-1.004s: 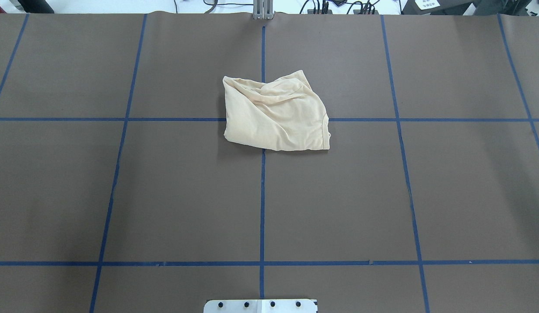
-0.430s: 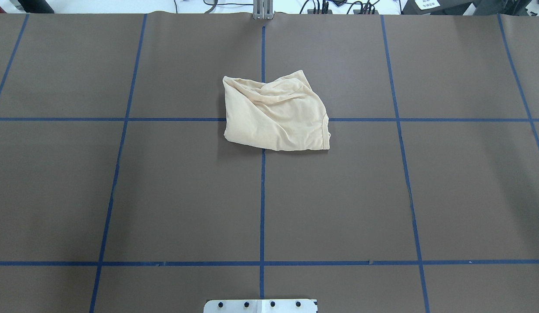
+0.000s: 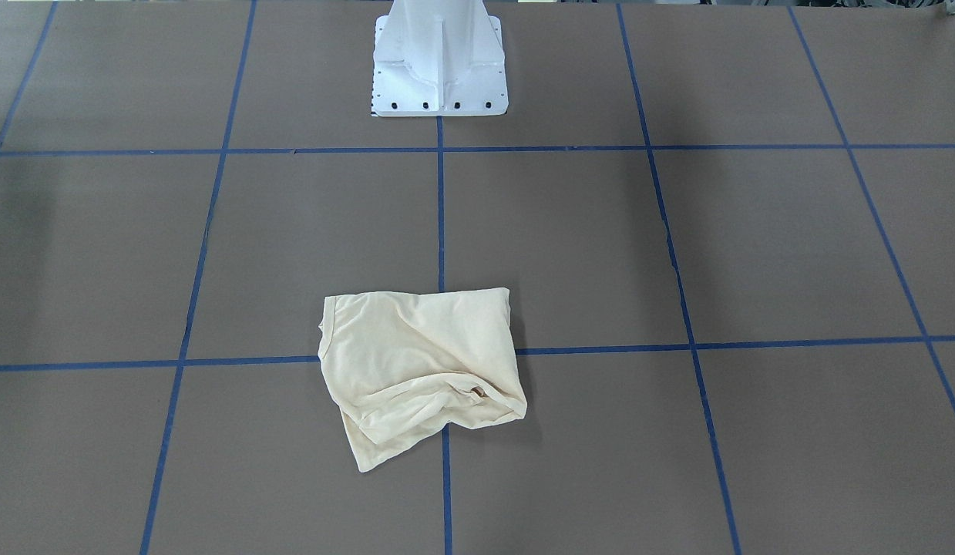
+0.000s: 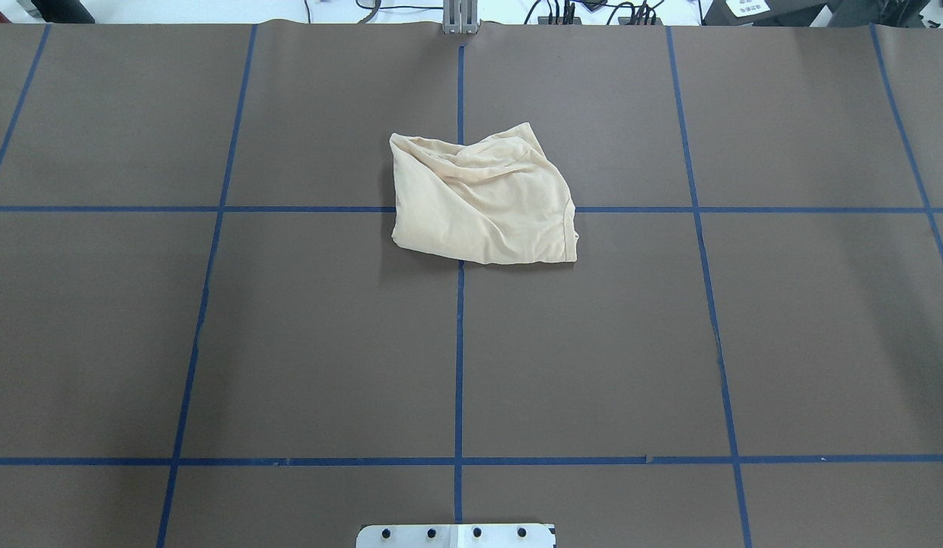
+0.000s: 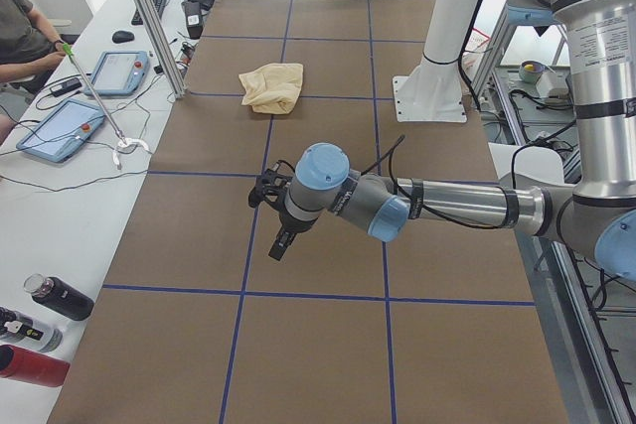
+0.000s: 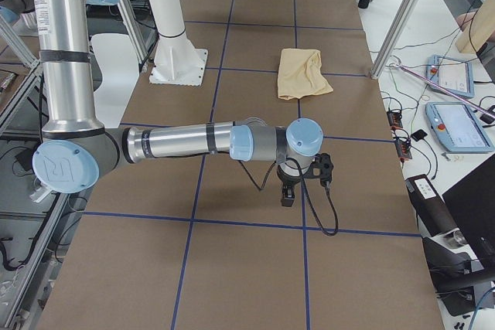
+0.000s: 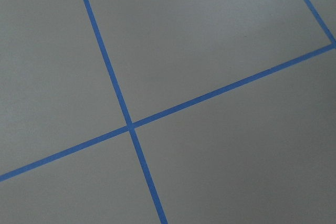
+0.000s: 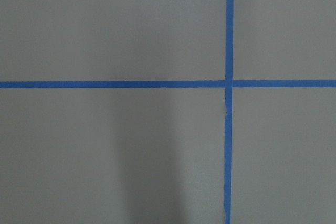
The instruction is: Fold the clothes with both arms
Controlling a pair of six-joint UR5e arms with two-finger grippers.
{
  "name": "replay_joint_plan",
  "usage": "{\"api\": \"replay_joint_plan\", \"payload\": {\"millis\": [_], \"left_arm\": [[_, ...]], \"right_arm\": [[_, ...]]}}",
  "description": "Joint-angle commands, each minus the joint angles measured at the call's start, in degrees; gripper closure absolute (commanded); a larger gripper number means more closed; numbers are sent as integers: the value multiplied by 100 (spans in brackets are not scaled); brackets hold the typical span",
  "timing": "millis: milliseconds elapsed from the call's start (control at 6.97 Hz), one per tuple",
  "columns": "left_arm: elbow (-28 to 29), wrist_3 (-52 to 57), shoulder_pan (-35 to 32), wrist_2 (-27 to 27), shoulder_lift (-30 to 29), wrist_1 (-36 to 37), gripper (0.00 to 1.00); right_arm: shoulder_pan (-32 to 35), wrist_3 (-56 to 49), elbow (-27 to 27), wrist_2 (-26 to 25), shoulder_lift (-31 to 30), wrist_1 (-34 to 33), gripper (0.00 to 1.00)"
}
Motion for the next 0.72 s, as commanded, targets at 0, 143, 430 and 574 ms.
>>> {"api": "replay_joint_plan", "payload": {"millis": [0,143,430,574], "left_arm": [[-51,-1,-9,-29,16,6,0],[-60,-1,-9,-29,16,6,0],[-95,-1,-9,-29,16,6,0],[-104,-1,-9,-29,16,6,0]], "right_arm": [[1,8,119,-5,-15,29,0],[1,34,128,-5,-15,29,0],[-8,52,453,-241,-137,21,0],[-34,52,453,-260,-138,21,0]]}}
